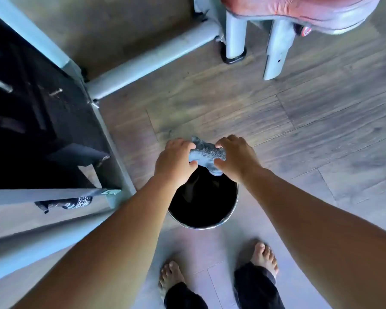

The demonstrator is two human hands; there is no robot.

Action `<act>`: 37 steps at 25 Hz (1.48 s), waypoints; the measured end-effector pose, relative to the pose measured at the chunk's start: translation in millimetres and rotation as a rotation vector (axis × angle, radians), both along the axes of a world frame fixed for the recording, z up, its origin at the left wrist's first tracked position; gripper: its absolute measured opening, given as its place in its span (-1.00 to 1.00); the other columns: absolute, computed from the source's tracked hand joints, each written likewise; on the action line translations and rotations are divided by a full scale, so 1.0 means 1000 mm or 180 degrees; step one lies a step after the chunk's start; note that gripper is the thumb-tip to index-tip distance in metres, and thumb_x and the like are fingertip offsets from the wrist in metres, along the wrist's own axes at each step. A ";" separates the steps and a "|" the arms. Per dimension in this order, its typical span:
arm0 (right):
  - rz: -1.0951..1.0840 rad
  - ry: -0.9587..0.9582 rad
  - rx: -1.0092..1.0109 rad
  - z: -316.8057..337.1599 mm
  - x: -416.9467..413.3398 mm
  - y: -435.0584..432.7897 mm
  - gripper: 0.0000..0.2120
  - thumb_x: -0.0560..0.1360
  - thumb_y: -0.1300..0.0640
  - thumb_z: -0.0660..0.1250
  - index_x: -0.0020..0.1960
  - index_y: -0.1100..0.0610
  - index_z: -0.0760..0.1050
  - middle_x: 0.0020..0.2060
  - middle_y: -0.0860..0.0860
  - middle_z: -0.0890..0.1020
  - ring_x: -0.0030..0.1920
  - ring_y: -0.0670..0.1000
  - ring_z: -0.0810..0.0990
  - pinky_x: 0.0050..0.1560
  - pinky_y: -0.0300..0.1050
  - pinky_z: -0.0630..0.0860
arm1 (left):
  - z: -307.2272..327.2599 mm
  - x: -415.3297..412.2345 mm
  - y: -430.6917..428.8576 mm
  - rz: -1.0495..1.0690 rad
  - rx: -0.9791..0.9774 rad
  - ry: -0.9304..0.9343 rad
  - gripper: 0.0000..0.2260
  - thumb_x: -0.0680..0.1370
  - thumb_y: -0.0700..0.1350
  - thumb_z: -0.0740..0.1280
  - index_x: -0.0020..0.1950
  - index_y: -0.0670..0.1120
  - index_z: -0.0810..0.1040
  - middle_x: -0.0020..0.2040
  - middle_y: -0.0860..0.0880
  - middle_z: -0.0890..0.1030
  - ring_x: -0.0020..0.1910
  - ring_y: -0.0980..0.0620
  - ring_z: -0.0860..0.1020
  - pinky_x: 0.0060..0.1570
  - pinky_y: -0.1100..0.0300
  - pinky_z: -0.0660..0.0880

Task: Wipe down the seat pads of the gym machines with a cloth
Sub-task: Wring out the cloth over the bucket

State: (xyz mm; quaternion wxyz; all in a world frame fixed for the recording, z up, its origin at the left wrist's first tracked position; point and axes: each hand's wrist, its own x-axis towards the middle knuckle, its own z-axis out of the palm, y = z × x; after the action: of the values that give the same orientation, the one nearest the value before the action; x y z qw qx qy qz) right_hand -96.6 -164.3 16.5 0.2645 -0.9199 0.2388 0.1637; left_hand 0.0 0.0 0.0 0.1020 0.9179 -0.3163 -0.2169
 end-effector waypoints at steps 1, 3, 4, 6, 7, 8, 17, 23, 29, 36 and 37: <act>0.0061 0.0016 0.0012 -0.019 0.005 -0.002 -0.51 0.44 0.00 0.42 0.34 0.02 0.46 0.28 0.05 0.50 0.30 0.13 0.43 0.21 -0.03 0.42 | -0.017 0.006 -0.008 -0.0093 0.0037 0.0007 -0.54 0.51 -0.03 0.44 0.41 0.01 0.51 0.32 -0.01 0.52 0.37 -0.11 0.41 0.19 -0.04 0.52; 0.0181 0.0056 0.0004 -0.050 0.012 -0.004 -0.47 0.43 -0.02 0.43 0.37 0.04 0.42 0.28 0.06 0.48 0.29 0.15 0.42 0.20 -0.01 0.42 | -0.044 0.013 -0.019 -0.0216 0.0110 -0.0138 -0.49 0.50 -0.06 0.44 0.44 -0.02 0.48 0.37 -0.03 0.51 0.35 -0.15 0.43 0.18 -0.09 0.52; 0.0261 0.0096 0.0050 -0.059 0.014 -0.004 -0.45 0.42 -0.03 0.44 0.37 0.04 0.41 0.27 0.06 0.49 0.28 0.15 0.43 0.19 -0.01 0.42 | -0.051 0.016 -0.022 -0.0332 0.0131 -0.0176 -0.51 0.50 -0.07 0.43 0.43 -0.03 0.48 0.37 -0.04 0.52 0.33 -0.16 0.44 0.14 -0.09 0.53; 0.0345 0.0090 0.0058 -0.072 0.018 -0.002 -0.43 0.43 -0.06 0.43 0.39 0.03 0.38 0.25 0.06 0.51 0.26 0.16 0.46 0.15 0.01 0.43 | -0.060 0.019 -0.024 -0.0545 0.0146 -0.0212 -0.56 0.52 -0.06 0.42 0.41 -0.04 0.52 0.31 -0.04 0.58 0.29 -0.17 0.46 0.08 -0.06 0.54; 0.0394 0.0056 0.0052 -0.077 0.019 -0.003 -0.44 0.45 -0.08 0.41 0.39 0.03 0.37 0.24 0.07 0.52 0.24 0.17 0.49 0.14 0.02 0.45 | -0.062 0.021 -0.022 -0.0630 0.0101 -0.0248 -0.57 0.53 -0.04 0.43 0.40 -0.03 0.54 0.27 -0.05 0.61 0.27 -0.18 0.47 0.06 -0.06 0.54; 0.0449 0.0047 0.0050 -0.076 0.021 -0.002 -0.45 0.48 -0.10 0.39 0.40 0.03 0.36 0.22 0.07 0.55 0.21 0.19 0.53 0.12 0.03 0.47 | -0.059 0.022 -0.020 -0.0665 0.0041 -0.0267 -0.57 0.54 -0.02 0.43 0.40 -0.03 0.55 0.22 -0.06 0.64 0.25 -0.19 0.48 0.04 -0.08 0.56; 0.0570 -0.0026 0.0043 -0.031 0.027 -0.009 -0.53 0.61 -0.06 0.24 0.47 0.08 0.32 0.30 0.08 0.56 0.19 0.22 0.60 0.14 0.07 0.49 | -0.013 0.033 -0.019 -0.0751 -0.0218 -0.0658 -0.69 0.47 0.05 0.50 0.16 -0.03 0.69 0.16 -0.08 0.59 0.13 -0.24 0.50 -0.07 -0.10 0.55; -0.0672 -0.0446 0.0617 0.094 0.017 -0.005 -0.59 0.60 0.09 0.21 0.43 0.06 0.35 0.12 0.15 0.65 0.09 0.25 0.62 0.05 0.03 0.53 | 0.100 0.002 -0.040 0.0581 -0.0980 0.0010 -0.73 0.49 -0.07 0.49 0.17 -0.07 0.69 -0.01 -0.08 0.67 0.04 -0.16 0.59 0.00 0.02 0.50; -0.1796 -0.0803 0.1432 0.258 -0.007 0.003 -0.51 0.47 -0.11 0.27 0.36 0.01 0.45 0.06 0.05 0.66 0.10 0.10 0.60 0.15 0.02 0.55 | 0.271 -0.059 -0.045 0.1182 -0.1552 0.0925 -0.71 0.56 -0.19 0.41 0.29 -0.06 0.65 0.03 -0.03 0.70 -0.08 0.05 0.59 -0.02 0.30 0.48; -0.2744 -0.1146 0.0886 0.404 -0.066 -0.025 -0.66 0.45 -0.10 0.45 0.17 -0.02 0.58 -0.13 -0.05 0.64 -0.04 0.02 0.62 -0.10 -0.22 0.50 | 0.409 -0.101 -0.055 -0.0727 -0.1546 0.0882 -0.76 0.51 -0.02 0.36 0.17 0.03 0.57 0.05 0.15 0.62 0.09 0.05 0.52 0.21 0.11 0.45; -0.2744 -0.1189 0.0861 0.421 -0.074 -0.038 -0.68 0.45 -0.06 0.45 0.17 -0.01 0.58 -0.14 -0.05 0.63 -0.04 0.02 0.62 -0.12 -0.24 0.48 | 0.422 -0.099 -0.065 -0.0924 -0.1441 0.0747 -0.68 0.51 0.00 0.38 0.26 0.03 0.57 0.16 0.13 0.64 0.17 0.05 0.49 0.27 0.13 0.41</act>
State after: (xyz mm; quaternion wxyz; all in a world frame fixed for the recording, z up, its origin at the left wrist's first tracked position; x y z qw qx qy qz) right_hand -170.5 -202.3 437.2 0.4637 -0.7082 0.5230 -0.0991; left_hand -98.5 -64.7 422.2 0.3081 0.7855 -0.4707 -0.2578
